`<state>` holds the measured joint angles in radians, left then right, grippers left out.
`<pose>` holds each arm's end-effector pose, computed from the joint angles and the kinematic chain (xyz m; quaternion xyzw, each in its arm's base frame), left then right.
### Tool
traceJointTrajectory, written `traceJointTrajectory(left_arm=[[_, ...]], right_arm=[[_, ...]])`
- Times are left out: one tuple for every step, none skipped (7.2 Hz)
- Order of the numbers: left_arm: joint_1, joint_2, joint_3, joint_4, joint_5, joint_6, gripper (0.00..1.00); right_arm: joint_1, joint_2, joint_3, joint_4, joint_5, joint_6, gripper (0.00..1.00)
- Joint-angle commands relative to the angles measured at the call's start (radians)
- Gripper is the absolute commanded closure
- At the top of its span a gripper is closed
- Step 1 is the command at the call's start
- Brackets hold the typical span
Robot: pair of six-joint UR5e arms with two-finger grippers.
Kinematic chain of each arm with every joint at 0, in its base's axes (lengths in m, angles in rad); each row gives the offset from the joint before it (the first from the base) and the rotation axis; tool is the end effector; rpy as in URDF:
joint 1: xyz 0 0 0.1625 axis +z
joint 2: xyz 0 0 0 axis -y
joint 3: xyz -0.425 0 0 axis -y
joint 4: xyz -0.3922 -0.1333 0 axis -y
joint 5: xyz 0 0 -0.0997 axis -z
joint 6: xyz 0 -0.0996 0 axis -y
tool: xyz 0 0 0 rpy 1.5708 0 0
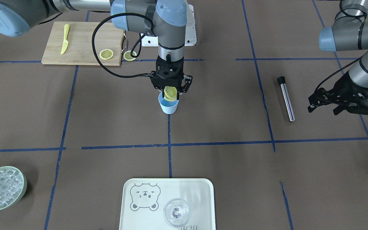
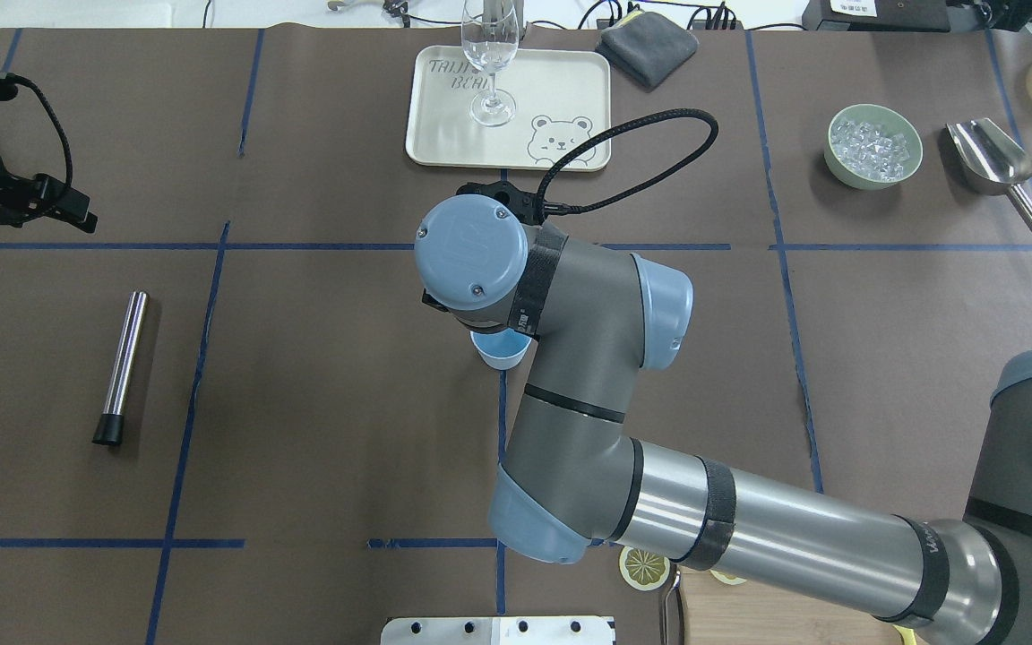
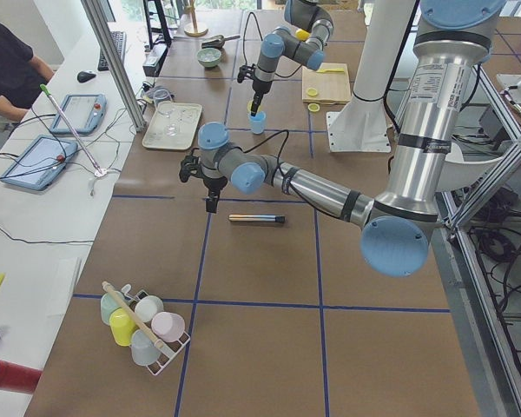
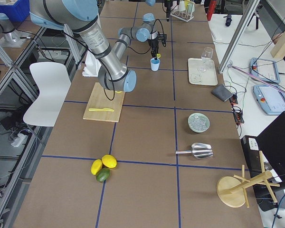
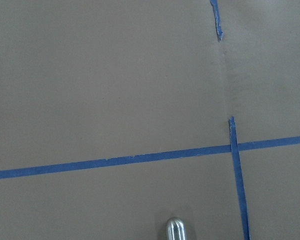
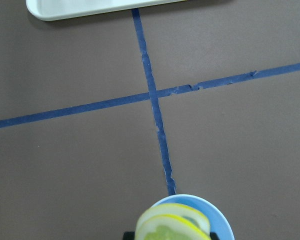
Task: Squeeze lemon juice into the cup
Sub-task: 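Lower the lemon slice into the blue cup and open the right gripper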
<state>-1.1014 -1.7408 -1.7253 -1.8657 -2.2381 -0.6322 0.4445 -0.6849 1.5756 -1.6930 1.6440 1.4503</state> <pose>0.1940 -0.5410 0.4621 0.0821 0.4165 0.0263 0.9050 -0.5927 -0.4219 0.1285 0.0718 -0.3692 0.1359 0.9165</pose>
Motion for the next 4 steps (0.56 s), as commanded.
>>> traceJointTrajectory(left_arm=[[0.000, 0.000, -0.003, 0.000, 0.000, 0.000, 0.00], [0.000, 0.000, -0.005, 0.000, 0.000, 0.000, 0.00], [0.000, 0.000, -0.007, 0.000, 0.000, 0.000, 0.00], [0.000, -0.002, -0.005, 0.000, 0.000, 0.000, 0.00]], right_arm=[[0.000, 0.001, -0.003, -0.001, 0.019, -0.002, 0.39], [0.000, -0.004, -0.003, -0.001, 0.022, -0.002, 0.30], [0.000, -0.004, -0.003, -0.002, 0.025, -0.002, 0.21], [0.002, -0.004, -0.003, -0.002, 0.025, -0.002, 0.15]])
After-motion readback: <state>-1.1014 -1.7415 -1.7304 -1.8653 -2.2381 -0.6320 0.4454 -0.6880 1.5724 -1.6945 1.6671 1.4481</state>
